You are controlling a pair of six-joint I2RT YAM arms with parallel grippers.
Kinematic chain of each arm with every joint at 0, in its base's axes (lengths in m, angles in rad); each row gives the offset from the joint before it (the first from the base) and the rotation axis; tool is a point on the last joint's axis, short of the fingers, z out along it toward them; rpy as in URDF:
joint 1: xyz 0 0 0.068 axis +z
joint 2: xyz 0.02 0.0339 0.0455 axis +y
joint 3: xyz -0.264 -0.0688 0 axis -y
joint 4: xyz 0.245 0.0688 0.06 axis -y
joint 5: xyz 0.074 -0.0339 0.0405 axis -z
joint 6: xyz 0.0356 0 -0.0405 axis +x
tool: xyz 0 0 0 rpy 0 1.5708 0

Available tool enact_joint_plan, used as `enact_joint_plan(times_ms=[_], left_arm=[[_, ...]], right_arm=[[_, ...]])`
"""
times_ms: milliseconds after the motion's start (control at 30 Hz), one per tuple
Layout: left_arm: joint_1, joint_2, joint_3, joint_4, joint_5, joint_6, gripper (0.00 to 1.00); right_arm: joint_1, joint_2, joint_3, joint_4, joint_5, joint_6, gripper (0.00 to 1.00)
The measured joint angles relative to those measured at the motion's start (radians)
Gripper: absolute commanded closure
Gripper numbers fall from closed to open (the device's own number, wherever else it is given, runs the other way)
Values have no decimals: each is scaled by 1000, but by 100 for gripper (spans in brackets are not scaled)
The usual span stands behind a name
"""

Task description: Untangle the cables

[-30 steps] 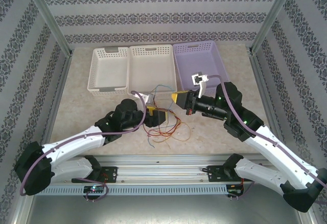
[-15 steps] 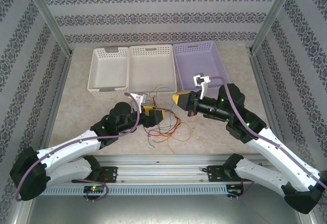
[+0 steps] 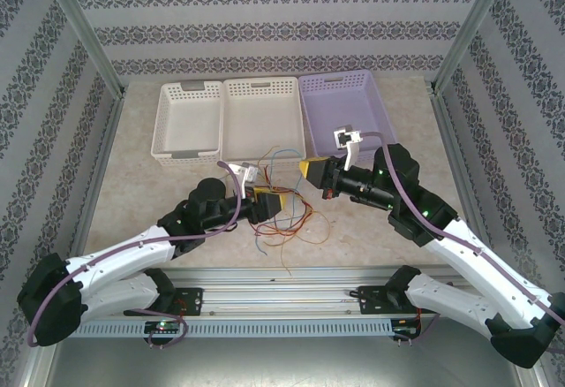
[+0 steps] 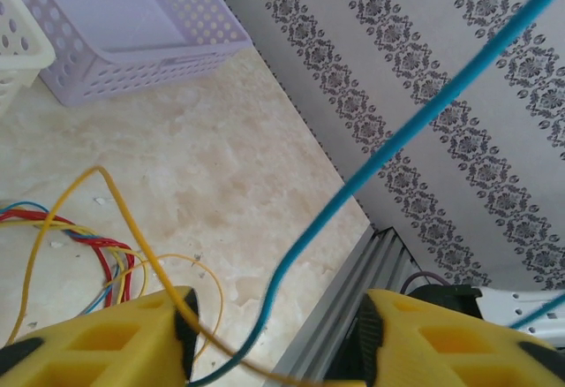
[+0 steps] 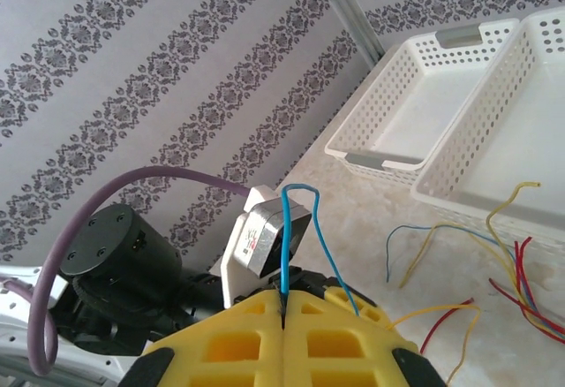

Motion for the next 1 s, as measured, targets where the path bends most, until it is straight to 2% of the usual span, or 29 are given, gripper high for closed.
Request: enact_joint_plan(times_ms=[200, 400, 533, 767, 1000], left_arm=[[0, -21, -6, -5, 8, 1, 64], [0, -42, -20, -19, 16, 10, 85], [0, -58, -22, -56, 27, 17, 94], [0, -132, -22, -143, 26, 43, 100], [0, -178, -22, -202, 26, 74, 100]], right_arm=[[0, 0, -1, -20, 43, -18, 100], [0, -2, -1, -49, 101, -38, 100], [0, -10, -2, -80, 159, -56, 100], [-5, -51, -2, -153, 309, -84, 100], [-87, -83, -5, -239, 386, -80, 100]])
